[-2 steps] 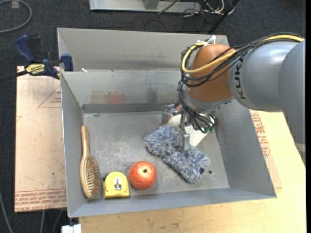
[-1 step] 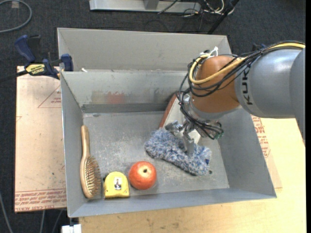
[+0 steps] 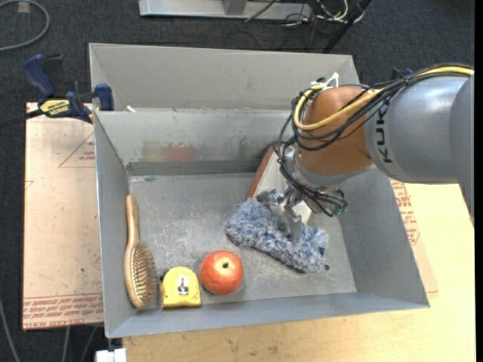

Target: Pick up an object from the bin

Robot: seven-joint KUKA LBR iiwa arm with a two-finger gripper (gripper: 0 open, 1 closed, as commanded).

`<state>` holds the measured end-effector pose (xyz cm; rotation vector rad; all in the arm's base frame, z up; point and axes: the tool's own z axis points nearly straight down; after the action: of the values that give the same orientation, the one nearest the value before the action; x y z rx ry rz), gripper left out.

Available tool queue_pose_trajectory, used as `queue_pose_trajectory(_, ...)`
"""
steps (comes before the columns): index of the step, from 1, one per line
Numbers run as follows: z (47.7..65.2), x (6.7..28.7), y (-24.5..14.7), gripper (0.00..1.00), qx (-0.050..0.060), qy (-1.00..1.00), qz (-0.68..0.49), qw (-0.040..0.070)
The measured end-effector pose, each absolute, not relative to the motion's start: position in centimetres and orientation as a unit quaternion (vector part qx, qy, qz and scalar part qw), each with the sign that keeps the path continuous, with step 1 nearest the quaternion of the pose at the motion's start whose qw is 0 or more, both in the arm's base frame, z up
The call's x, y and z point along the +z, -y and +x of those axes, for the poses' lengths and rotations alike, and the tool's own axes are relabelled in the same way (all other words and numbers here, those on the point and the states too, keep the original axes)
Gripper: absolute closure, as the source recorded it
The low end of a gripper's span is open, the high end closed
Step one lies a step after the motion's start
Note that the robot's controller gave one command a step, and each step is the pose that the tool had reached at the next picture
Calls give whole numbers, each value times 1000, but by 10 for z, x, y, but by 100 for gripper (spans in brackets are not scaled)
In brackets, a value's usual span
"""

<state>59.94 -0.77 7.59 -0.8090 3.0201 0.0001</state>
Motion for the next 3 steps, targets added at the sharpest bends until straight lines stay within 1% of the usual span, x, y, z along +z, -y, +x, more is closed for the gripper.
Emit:
queue_pose_trajectory(1, 599, 103, 10, 100, 2, -970, -244, 4)
queue_pose_trajectory(2, 603, 130, 14, 100, 0, -975, -224, 10)
queue_pose_trajectory(3, 600, 150, 15, 100, 3, -978, -209, 0)
